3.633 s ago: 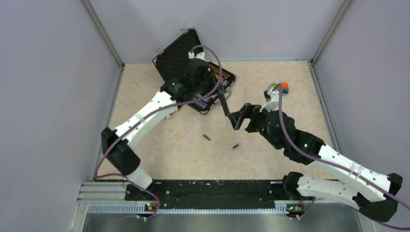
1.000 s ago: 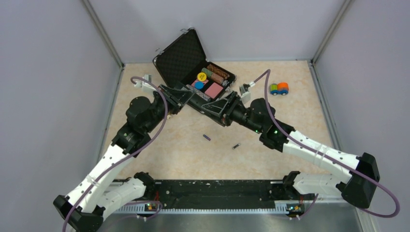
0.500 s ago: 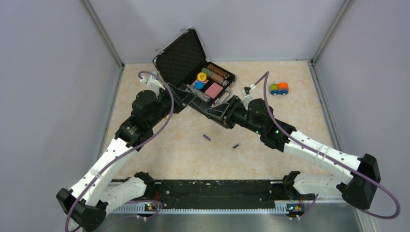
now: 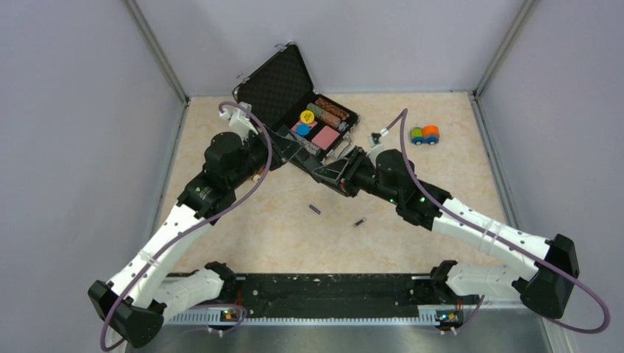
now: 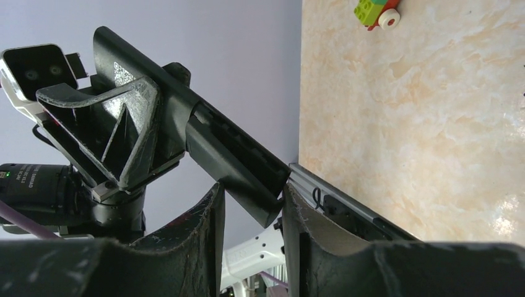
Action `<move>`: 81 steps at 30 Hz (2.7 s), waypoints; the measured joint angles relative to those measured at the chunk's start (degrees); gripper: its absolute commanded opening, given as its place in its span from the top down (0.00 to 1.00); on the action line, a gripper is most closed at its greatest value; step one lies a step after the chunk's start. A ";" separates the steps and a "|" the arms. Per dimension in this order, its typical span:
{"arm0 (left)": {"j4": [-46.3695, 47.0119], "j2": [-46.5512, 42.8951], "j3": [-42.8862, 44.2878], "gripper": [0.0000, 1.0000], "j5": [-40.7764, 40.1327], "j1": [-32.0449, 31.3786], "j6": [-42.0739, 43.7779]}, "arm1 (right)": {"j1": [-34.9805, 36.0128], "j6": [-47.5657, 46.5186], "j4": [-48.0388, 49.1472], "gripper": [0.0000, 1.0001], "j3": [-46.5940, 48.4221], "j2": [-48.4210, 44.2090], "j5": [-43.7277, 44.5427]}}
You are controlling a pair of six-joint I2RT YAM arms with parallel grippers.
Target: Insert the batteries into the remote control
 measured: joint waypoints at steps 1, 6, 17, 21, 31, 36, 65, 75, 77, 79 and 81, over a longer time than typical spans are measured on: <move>-0.02 0.11 0.00 1.00 -0.07 -0.02 0.33 | 0.00 -0.07 -0.46 0.81 0.20 0.02 0.00; -0.70 0.35 -0.02 1.00 -1.40 -0.04 2.60 | 0.00 -0.35 -1.29 0.73 0.28 0.42 0.04; -2.14 1.42 -1.55 1.00 -3.96 0.37 6.34 | -0.33 -0.48 -2.36 0.84 0.22 1.92 -0.04; -2.47 1.90 -2.25 1.00 -4.74 0.37 6.73 | -0.39 -0.52 -0.61 0.97 -0.07 1.90 -0.24; -2.86 2.03 -2.38 1.00 -6.99 0.31 8.22 | -1.46 -3.52 6.99 1.00 -0.74 1.86 0.61; -3.63 1.99 -3.08 1.00 -9.05 0.31 9.18 | -4.22 -6.49 5.44 1.00 0.04 -0.20 1.73; 3.54 0.39 -4.48 1.00 17.20 1.16 15.69 | -30.69 -22.16 -14.10 0.91 -23.69 -1.97 0.15; 8.11 0.96 -1.86 1.00 28.98 1.16 21.81 | -30.80 -22.23 -14.58 0.45 -26.27 -1.84 0.72; 7.78 1.05 -1.86 1.00 28.57 1.18 23.04 | -30.80 -21.97 -15.85 0.38 -26.53 -2.12 1.31; 7.30 1.03 -1.86 1.00 27.08 1.16 24.13 | -30.80 -22.01 -17.86 0.34 -26.53 -3.13 2.36; 6.34 1.05 -1.81 1.00 24.68 1.16 24.85 | -30.80 -22.08 -19.69 0.33 -26.32 -4.07 3.32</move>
